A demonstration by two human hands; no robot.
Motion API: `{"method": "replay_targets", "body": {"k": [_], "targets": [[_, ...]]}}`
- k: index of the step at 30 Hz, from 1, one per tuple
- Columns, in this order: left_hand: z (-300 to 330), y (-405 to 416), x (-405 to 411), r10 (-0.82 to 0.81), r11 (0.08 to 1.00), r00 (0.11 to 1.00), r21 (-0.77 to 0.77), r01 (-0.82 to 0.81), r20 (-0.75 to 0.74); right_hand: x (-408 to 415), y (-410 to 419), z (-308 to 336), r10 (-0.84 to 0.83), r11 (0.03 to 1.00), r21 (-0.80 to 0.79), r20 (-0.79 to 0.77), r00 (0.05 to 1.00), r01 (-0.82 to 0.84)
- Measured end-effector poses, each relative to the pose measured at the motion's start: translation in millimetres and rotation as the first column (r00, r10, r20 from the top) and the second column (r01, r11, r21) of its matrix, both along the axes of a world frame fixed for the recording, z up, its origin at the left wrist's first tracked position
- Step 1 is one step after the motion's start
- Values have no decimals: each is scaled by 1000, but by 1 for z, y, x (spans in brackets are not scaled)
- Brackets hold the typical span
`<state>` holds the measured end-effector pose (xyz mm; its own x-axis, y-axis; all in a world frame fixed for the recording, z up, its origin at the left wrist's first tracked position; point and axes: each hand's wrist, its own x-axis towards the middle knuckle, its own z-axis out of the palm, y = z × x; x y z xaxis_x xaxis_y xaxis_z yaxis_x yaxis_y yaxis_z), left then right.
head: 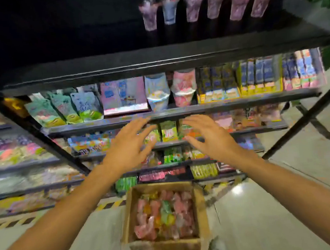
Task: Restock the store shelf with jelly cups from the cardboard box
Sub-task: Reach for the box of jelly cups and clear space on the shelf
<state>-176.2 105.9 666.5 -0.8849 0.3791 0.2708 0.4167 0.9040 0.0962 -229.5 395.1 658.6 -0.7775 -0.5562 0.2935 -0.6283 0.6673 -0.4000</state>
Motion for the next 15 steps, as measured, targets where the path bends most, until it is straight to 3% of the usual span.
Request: {"method": "replay_targets", "body": {"k": [3, 5, 7, 9, 15], "targets": [[-69, 1, 33, 32, 997, 982, 57, -43, 185, 35, -3, -69, -6, 1000, 23, 139, 990, 3], [-123, 1, 52, 85, 996, 933, 1, -91, 349, 51, -1, -119, -41, 999, 36, 287, 957, 32], [-179, 1, 71, 143, 989, 870, -111, -103, 471, 61, 2, -164, -86, 994, 99, 472, 877, 44], [-224, 3, 88, 211, 977, 771, -102, -189, 601, 69, 4, -209, -133, 983, 180, 592, 795, 30], [-356, 9, 125, 251, 946, 558, -79, -314, 791, 94, 10, -359, -287, 931, 364, 767, 574, -22]]}}
